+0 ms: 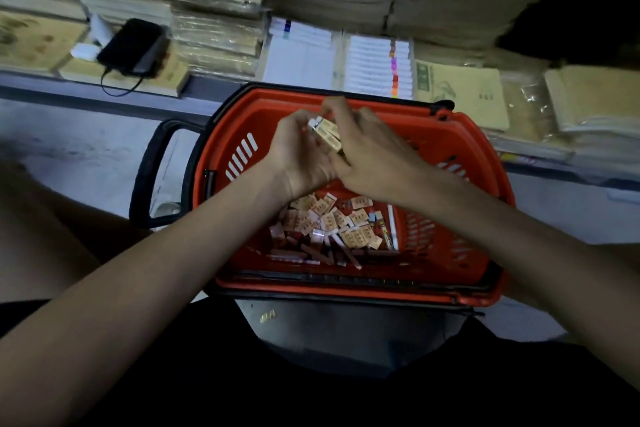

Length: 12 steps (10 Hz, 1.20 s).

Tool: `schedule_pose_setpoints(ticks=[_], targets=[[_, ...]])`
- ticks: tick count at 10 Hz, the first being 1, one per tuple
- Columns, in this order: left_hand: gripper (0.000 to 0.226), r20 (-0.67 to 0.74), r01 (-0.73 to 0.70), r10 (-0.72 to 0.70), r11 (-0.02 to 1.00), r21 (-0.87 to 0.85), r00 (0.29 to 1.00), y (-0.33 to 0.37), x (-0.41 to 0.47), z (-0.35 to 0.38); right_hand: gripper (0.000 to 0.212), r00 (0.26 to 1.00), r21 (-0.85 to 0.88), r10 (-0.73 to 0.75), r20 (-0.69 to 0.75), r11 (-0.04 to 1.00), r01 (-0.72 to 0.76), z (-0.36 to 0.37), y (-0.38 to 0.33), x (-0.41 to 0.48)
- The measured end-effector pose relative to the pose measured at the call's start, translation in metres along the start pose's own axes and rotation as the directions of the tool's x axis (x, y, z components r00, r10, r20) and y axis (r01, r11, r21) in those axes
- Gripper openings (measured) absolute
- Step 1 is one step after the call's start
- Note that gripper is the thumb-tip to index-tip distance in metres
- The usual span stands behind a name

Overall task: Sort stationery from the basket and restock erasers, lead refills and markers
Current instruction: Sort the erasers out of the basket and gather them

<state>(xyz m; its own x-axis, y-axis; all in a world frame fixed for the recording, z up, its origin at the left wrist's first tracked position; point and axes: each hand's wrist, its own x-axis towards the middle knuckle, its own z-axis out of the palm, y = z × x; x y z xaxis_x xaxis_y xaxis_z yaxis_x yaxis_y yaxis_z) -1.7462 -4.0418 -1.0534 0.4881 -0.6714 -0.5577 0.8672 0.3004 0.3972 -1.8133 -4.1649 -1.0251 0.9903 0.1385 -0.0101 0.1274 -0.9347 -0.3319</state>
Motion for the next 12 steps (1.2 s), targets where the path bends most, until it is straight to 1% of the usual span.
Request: schedule_pose_setpoints(ticks=[1,2,3,4,5,6,7,8,9,10,11,12], targets=[[0.042,-0.017,0.02,-0.021,0.999,-0.031,1.0,0.0,-0.007,-0.014,0.036,0.999,0.14,-0.003,0.039,0.99,-0.002,0.008,0.003,0.004],[0.021,-0.166,-0.005,0.001,1.0,-0.028,0.986,0.004,-0.008,-0.042,0.022,0.996,0.413,0.031,-0.082,0.911,0.006,0.029,0.017,0.006],[0.012,-0.32,-0.016,0.029,0.999,0.043,0.947,0.006,-0.008,-0.076,0.03,0.95,0.548,0.296,0.096,0.781,-0.299,0.067,0.052,0.004],[0.015,-0.322,0.025,0.027,0.987,0.156,0.946,0.006,-0.012,-0.095,0.052,0.749,0.265,0.505,0.428,0.723,-0.639,0.129,0.096,-0.007],[0.014,-0.304,0.054,0.003,0.982,0.18,0.953,0.005,-0.016,-0.104,0.052,0.561,-0.121,0.605,0.565,0.733,-0.669,0.181,0.113,-0.027],[0.015,-0.308,0.057,0.002,0.982,0.182,0.952,0.005,-0.019,-0.104,0.061,0.511,-0.172,0.599,0.617,0.736,-0.655,0.2,0.112,-0.044],[0.015,-0.33,0.053,0.013,0.98,0.192,0.944,0.004,-0.02,-0.1,0.071,0.537,-0.061,0.58,0.612,0.712,-0.699,0.204,0.11,-0.052],[0.014,-0.353,0.065,0.007,0.979,0.192,0.935,0.003,-0.019,-0.099,0.061,0.52,-0.066,0.584,0.623,0.702,-0.709,0.205,0.109,-0.05],[0.013,-0.374,0.075,-0.003,0.981,0.18,0.928,0.001,-0.019,-0.099,0.045,0.529,-0.084,0.566,0.632,0.729,-0.68,0.206,0.106,-0.046],[0.014,-0.381,0.077,-0.005,0.982,0.174,0.925,0.0,-0.018,-0.1,0.046,0.576,-0.146,0.615,0.538,0.741,-0.655,0.209,0.103,-0.044],[0.014,-0.396,0.076,-0.006,0.984,0.162,0.918,0.0,-0.019,-0.1,0.048,0.605,-0.212,0.623,0.496,0.762,-0.612,0.224,0.104,-0.039],[0.017,-0.416,0.078,-0.001,0.982,0.17,0.909,-0.001,-0.018,-0.099,0.052,0.658,-0.312,0.651,0.379,0.759,-0.571,0.229,0.108,-0.036]])
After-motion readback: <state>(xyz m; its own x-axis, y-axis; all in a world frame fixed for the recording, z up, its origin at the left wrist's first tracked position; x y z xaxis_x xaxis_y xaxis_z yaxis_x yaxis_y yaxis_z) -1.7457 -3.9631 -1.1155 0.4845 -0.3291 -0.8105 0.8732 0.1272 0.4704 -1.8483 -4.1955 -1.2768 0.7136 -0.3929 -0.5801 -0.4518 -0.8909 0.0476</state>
